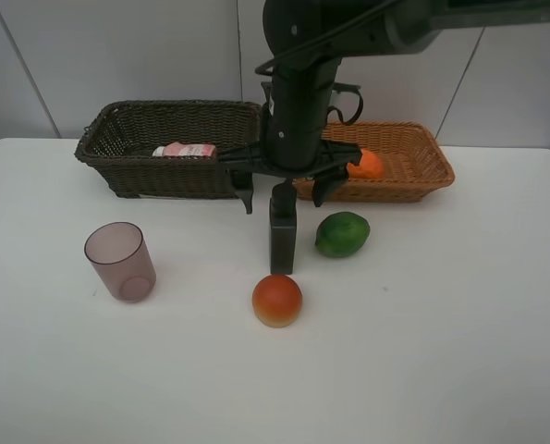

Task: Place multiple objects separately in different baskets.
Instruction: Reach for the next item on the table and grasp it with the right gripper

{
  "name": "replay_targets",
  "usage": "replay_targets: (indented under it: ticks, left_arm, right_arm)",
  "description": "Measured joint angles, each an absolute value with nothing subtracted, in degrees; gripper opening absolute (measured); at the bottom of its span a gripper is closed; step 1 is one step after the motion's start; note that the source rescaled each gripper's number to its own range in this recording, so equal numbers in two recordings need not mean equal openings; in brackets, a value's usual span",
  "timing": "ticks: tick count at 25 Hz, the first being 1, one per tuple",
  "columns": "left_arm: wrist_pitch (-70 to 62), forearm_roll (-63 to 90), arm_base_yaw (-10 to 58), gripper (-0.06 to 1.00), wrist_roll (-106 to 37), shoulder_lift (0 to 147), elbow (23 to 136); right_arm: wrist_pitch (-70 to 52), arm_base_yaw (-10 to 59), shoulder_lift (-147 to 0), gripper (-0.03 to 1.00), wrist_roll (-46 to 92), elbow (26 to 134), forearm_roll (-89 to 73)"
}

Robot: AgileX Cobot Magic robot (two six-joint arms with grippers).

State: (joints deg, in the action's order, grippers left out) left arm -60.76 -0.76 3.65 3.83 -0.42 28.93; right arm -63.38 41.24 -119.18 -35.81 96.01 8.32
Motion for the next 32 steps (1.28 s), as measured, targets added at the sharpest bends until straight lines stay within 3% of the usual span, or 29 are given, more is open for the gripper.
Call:
replay_targets:
  ticks: [3,10,16,19,23,32]
  left_arm:
    - [-60.8,-0.8,3.7,1.00,3.8,-0.4,28.9]
    - [-60.8,-0.8,3.7,1.00,3.8,-0.4,28.9]
    - [-60.8,-0.8,3.7,1.00,3.8,-0.4,28.9]
    - [-60.8,-0.8,3.7,1.00,3.8,-0.4,28.9]
    - [-60.8,-0.8,3.7,1.00,3.8,-0.4,28.9]
    - [-60.8,-0.8,3.7,1.00,3.8,-0.4,28.9]
  right_arm:
    - [-63.3,41.2,-119.8,0.86,-36.6,96.0,8.9]
    - [-61.8,41.2,-120.5,0.70,-36.7,96.0,9.4]
    - [-62.1,41.2,-122.4,0.65,-36.7,96.0,9.2]
    - [-62.4,41.2,-122.8,0.49,-36.7,96.0,9.1]
    - [-62.9,41.2,-122.8,0.10,-36.7,96.0,8.8]
    - [-63.6,41.2,-122.8,0.11,-36.7,96.0,8.8]
